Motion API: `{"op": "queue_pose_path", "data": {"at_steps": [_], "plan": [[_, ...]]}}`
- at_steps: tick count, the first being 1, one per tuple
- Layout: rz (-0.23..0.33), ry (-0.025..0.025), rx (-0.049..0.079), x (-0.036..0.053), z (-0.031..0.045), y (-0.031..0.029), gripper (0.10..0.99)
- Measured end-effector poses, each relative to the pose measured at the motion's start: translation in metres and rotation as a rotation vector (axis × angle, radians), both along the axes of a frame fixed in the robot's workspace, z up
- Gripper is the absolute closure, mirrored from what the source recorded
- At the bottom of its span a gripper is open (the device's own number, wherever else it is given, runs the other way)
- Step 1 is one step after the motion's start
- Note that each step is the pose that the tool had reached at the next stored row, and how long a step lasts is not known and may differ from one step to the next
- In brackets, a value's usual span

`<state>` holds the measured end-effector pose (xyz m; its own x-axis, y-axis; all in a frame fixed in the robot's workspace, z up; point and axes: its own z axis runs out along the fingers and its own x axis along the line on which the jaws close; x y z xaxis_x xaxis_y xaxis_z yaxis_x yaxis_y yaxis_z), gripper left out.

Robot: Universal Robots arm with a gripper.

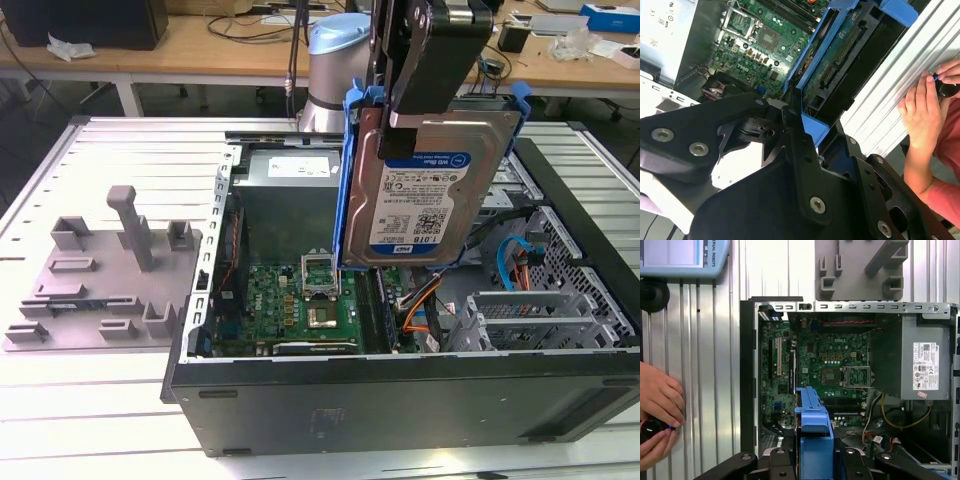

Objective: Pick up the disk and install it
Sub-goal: 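Insert the disk into the insertion slot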

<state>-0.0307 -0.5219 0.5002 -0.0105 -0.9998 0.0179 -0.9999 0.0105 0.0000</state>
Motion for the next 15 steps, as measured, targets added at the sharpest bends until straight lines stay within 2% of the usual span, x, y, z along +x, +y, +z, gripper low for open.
{"op": "queue_pose_path", "data": {"at_steps": [3, 4, 5, 8, 15], "plan": [[0.000, 0.0000, 0.000, 0.0002, -0.0001, -0.0010, 0.722], [0.000, 0.0000, 0.003, 0.0003, -0.0002, -0.0033, 0.722], [0.000, 0.0000, 0.010, 0.0002, -0.0002, -0.0054, 0.722], [0.000, 0.0000, 0.044, 0.0001, -0.0006, -0.0079, 0.722], [0.000, 0.0027, 0.043, 0.0063, -0.0016, -0.0081, 0.722]]}}
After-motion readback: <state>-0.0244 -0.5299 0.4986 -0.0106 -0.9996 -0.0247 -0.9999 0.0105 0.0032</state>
